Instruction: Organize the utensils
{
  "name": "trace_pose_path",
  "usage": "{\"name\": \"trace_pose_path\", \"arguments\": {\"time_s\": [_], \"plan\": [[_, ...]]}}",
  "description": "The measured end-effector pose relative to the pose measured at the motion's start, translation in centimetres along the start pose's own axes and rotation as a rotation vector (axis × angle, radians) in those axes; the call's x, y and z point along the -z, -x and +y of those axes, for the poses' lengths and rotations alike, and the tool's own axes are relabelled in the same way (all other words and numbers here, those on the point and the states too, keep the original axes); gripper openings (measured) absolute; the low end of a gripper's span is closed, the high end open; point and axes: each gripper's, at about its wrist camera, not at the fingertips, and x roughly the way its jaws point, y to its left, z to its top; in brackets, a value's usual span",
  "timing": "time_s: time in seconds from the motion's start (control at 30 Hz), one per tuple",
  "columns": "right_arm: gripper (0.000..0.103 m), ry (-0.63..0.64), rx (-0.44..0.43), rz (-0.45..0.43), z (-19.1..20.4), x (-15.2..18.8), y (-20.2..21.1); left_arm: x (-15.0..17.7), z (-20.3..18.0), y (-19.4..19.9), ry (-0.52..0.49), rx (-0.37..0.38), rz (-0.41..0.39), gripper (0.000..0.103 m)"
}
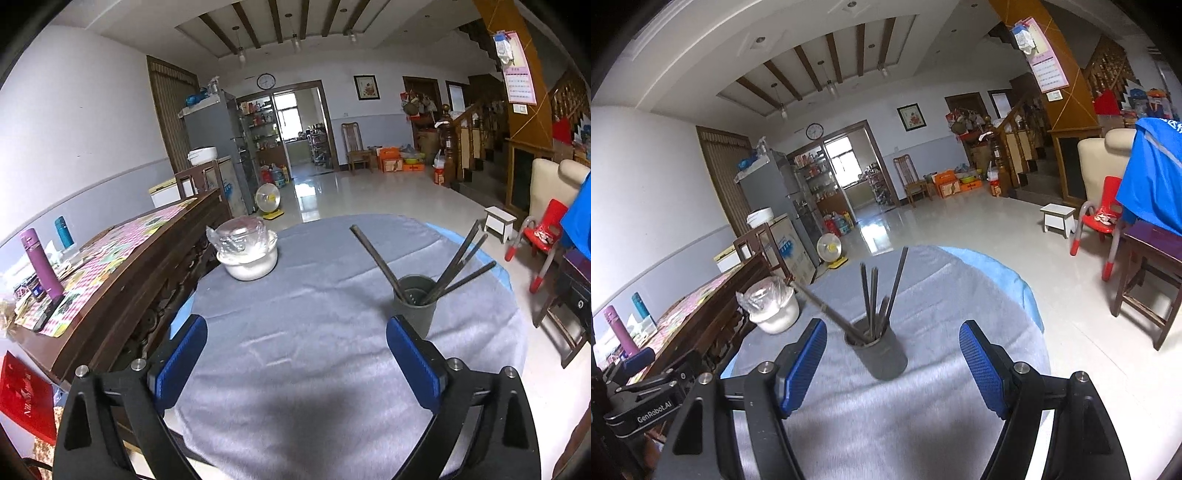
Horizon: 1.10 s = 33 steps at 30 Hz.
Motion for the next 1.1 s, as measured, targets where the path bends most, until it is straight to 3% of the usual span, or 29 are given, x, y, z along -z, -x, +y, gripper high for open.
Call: {"name": "trace_pose_path", "arguments": {"time_s": [0.27, 1.1], "plan": [[0.078, -0.006, 0.008, 0.044, -0.3, 1.5, 1.5, 0.9, 1.2, 2.2, 0.006, -0.043, -0.027, 0.098], [0.078, 0.007, -0.008, 0.134, 2.1, 6.1, 0.5, 3.1, 2.7, 1.7, -0.012, -0.098, 0.002, 0.098]]}}
